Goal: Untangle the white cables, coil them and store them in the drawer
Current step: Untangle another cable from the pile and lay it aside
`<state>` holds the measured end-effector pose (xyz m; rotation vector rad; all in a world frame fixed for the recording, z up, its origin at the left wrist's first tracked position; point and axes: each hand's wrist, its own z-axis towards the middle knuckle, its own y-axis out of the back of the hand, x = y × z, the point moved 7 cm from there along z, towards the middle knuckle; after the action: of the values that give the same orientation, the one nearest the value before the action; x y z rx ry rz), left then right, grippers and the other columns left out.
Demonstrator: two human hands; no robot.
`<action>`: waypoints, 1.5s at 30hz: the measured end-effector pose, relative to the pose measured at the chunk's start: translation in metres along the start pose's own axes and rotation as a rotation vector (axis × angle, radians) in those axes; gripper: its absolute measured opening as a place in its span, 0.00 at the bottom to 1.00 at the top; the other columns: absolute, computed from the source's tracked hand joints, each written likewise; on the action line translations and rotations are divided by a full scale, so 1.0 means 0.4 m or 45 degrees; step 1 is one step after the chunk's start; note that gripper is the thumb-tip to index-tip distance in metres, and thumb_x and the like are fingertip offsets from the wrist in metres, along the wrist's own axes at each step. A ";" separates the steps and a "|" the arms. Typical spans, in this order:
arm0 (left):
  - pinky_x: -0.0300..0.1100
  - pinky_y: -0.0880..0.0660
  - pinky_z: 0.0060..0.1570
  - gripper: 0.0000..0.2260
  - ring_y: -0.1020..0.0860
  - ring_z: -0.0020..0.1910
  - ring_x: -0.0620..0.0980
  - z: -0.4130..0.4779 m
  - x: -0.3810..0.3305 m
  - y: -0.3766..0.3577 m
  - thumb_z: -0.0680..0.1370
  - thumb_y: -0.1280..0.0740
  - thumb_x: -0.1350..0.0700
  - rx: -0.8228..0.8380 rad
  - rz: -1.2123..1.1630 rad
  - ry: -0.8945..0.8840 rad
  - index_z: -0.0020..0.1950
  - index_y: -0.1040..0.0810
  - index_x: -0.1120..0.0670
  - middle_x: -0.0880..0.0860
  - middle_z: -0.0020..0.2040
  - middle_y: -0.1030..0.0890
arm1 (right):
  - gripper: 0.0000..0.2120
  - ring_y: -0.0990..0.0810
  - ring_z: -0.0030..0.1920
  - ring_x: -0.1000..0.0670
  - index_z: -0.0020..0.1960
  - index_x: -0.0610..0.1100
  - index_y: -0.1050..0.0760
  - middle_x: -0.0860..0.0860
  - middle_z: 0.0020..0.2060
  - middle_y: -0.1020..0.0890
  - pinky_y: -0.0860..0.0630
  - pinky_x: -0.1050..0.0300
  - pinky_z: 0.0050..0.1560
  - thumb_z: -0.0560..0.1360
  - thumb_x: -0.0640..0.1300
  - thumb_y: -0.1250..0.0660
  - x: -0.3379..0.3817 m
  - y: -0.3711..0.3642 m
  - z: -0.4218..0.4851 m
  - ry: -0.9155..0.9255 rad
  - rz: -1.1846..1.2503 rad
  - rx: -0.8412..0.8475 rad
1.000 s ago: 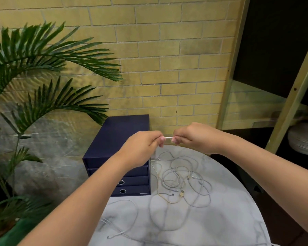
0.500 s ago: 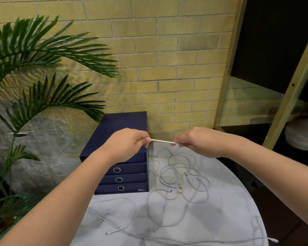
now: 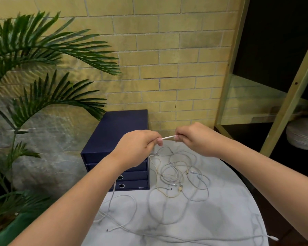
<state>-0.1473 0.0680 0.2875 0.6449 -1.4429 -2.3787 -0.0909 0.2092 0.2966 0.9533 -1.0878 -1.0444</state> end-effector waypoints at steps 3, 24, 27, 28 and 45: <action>0.45 0.26 0.42 0.13 0.23 0.42 0.44 -0.009 0.028 -0.003 0.82 0.46 0.45 0.053 0.031 0.065 0.51 0.21 0.43 0.43 0.43 0.19 | 0.06 0.28 0.35 0.53 0.46 0.52 0.30 0.55 0.32 0.26 0.33 0.58 0.37 0.81 0.47 0.42 -0.007 -0.001 -0.012 0.017 0.154 0.072; 0.44 0.30 0.48 0.13 0.25 0.47 0.47 -0.357 0.246 -0.447 0.83 0.47 0.47 0.659 -0.047 0.641 0.47 0.24 0.40 0.41 0.47 0.21 | 0.06 0.24 0.45 0.52 0.49 0.49 0.20 0.56 0.41 0.24 0.29 0.59 0.47 0.73 0.41 0.29 -0.466 -0.402 -0.490 -0.643 0.140 0.360; 0.45 0.31 0.43 0.09 0.25 0.44 0.49 -0.403 0.281 -0.474 0.83 0.47 0.47 0.644 -0.029 0.702 0.50 0.27 0.43 0.44 0.44 0.22 | 0.10 0.25 0.40 0.55 0.39 0.51 0.25 0.55 0.37 0.22 0.30 0.60 0.41 0.70 0.39 0.27 -0.533 -0.430 -0.557 -0.756 0.185 0.363; 0.45 0.31 0.43 0.07 0.25 0.43 0.50 -0.408 0.283 -0.490 0.83 0.47 0.47 0.650 -0.019 0.703 0.49 0.30 0.42 0.45 0.43 0.22 | 0.11 0.25 0.39 0.55 0.37 0.53 0.26 0.56 0.36 0.22 0.32 0.60 0.40 0.69 0.39 0.26 -0.559 -0.443 -0.578 -0.784 0.194 0.389; 0.46 0.29 0.47 0.07 0.25 0.46 0.56 -0.442 0.138 -0.685 0.78 0.34 0.61 0.711 -0.023 0.618 0.49 0.16 0.54 0.53 0.43 0.22 | 0.10 0.30 0.44 0.48 0.38 0.51 0.26 0.54 0.39 0.28 0.30 0.55 0.48 0.70 0.37 0.29 -0.731 -0.591 -0.713 -0.798 0.100 0.513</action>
<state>-0.1073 0.0340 -0.0392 1.2612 -1.8492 -1.6378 0.1058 0.4611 -0.0506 0.9033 -1.8931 -1.1109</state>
